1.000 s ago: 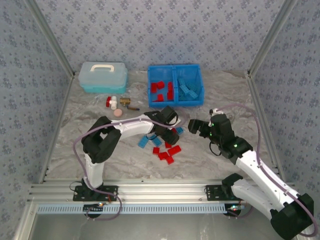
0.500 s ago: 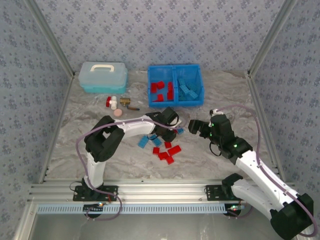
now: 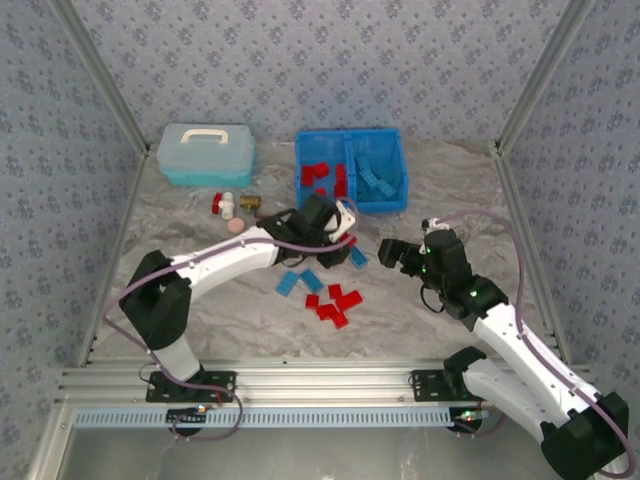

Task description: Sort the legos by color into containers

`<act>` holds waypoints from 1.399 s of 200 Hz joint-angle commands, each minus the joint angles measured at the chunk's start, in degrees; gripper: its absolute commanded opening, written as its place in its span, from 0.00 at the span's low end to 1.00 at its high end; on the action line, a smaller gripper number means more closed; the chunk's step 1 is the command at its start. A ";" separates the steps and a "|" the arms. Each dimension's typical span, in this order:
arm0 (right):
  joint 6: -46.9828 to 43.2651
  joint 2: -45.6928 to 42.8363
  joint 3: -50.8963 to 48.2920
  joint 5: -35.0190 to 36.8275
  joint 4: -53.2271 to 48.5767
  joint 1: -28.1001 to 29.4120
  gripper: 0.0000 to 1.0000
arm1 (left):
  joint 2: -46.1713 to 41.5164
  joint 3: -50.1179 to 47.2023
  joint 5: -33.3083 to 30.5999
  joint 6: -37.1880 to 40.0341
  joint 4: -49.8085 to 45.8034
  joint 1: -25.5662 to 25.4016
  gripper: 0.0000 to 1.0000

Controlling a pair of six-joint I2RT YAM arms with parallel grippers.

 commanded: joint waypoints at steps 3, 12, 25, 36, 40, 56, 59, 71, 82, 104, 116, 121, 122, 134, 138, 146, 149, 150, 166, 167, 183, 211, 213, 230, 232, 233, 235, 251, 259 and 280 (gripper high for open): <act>1.11 -0.80 -0.25 -0.57 -0.59 -0.32 1.00 | 4.13 8.25 -6.35 -3.36 1.31 5.84 0.29; 1.33 -0.84 -0.19 -0.73 -0.67 -0.37 1.00 | 7.20 12.51 -7.79 -4.72 0.48 7.53 0.29; 1.69 -0.91 -0.02 -1.06 -0.96 -0.40 1.00 | 12.17 19.35 -9.63 -6.70 -1.15 9.43 0.29; 1.90 -1.19 0.00 -1.22 -1.37 -0.27 1.00 | 16.95 25.98 -9.67 -8.06 -2.75 10.62 0.29; 1.91 -1.32 0.05 -1.23 -1.59 -0.34 1.00 | 18.73 28.51 -9.66 -8.34 -3.42 10.90 0.29; 3.60 -2.03 0.32 -1.23 -2.74 -0.32 1.00 | 26.09 40.16 -10.72 -8.93 -7.53 11.84 0.30; 3.68 -2.23 0.35 -1.20 -3.05 -0.28 1.00 | 27.47 42.20 -10.85 -9.03 -8.23 11.97 0.30; 4.16 -3.21 0.36 -0.89 -3.86 -0.34 1.00 | 32.71 50.44 -11.99 -9.19 -11.55 12.48 0.30; 4.51 -4.20 0.29 -0.57 -4.61 -0.32 1.00 | 36.86 57.34 -12.68 -9.14 -14.09 12.78 0.30; 5.30 -5.91 -0.04 -0.36 -5.39 -0.33 1.00 | 43.22 66.71 -14.42 -9.83 -17.12 13.21 0.30; 5.51 -6.37 -0.07 -1.00 -5.42 -0.35 1.00 | 45.53 69.77 -13.14 -11.52 -17.44 13.94 0.31; 5.57 -6.50 -0.06 -1.37 -5.35 -0.30 1.00 | 46.27 70.53 -12.24 -12.23 -18.56 14.16 0.33; 5.58 -6.55 -0.03 -1.40 -5.30 -0.32 1.00 | 46.35 70.63 -12.09 -12.30 -18.74 14.22 0.33; 5.68 -6.51 0.09 -2.00 -5.25 -0.26 1.00 | 47.11 71.43 -10.91 -13.24 -18.94 14.63 0.36; 5.68 -6.51 0.17 -2.15 -5.10 -0.26 1.00 | 47.21 71.49 -10.77 -13.25 -18.93 14.64 0.37; 5.76 -6.51 0.10 -2.40 -4.91 -0.21 1.00 | 47.23 71.60 -10.71 -13.08 -18.93 14.68 0.40; 5.78 -6.51 0.12 -2.53 -4.77 -0.24 1.00 | 47.13 71.58 -10.71 -13.05 -19.01 14.64 0.41; 5.78 -6.51 0.06 -2.60 -4.79 -0.25 1.00 | 47.13 71.65 -10.71 -13.06 -19.06 14.63 0.42; 5.70 -6.42 0.11 -2.84 -4.30 -0.17 1.00 | 46.34 71.98 -10.72 -12.83 -20.08 14.63 0.48; 5.65 -6.42 0.06 -2.88 -4.33 -0.09 1.00 | 46.25 72.02 -10.76 -12.82 -20.12 14.63 0.49; 4.89 -5.90 0.09 -2.56 -4.19 0.00 1.00 | 44.17 71.94 -10.33 -12.64 -21.29 14.68 0.50; -0.42 -2.22 1.29 -2.89 -4.14 0.40 1.00 | 37.57 69.41 -8.44 -12.46 -22.21 14.50 0.53; -1.18 -1.88 1.45 -3.05 -4.16 0.47 1.00 | 36.92 69.13 -8.25 -12.46 -22.32 14.53 0.53; -6.70 1.79 3.27 -3.04 -4.76 1.43 1.00 | 29.91 63.31 -6.86 -12.24 -22.23 14.18 0.54; -7.28 2.16 3.63 -2.98 -4.86 1.59 1.00 | 28.70 62.07 -6.76 -12.20 -22.09 14.19 0.54; -7.70 2.48 3.71 -2.95 -4.84 1.67 1.00 | 28.20 61.48 -6.63 -12.16 -21.91 14.15 0.54; -8.34 2.99 4.01 -2.94 -4.95 1.85 1.00 | 27.21 60.14 -6.42 -12.05 -21.59 14.07 0.54; -13.18 7.24 6.49 -1.93 -5.85 3.25 1.00 | 15.94 46.64 -4.29 -10.41 -16.36 13.47 0.56; -15.38 9.71 7.61 -1.71 -6.09 4.10 1.00 | 10.29 39.90 -2.38 -9.43 -13.69 13.33 0.58; -20.67 17.60 10.70 -1.59 -6.18 6.80 1.00 | -3.06 24.71 3.65 -6.18 -10.68 13.23 0.67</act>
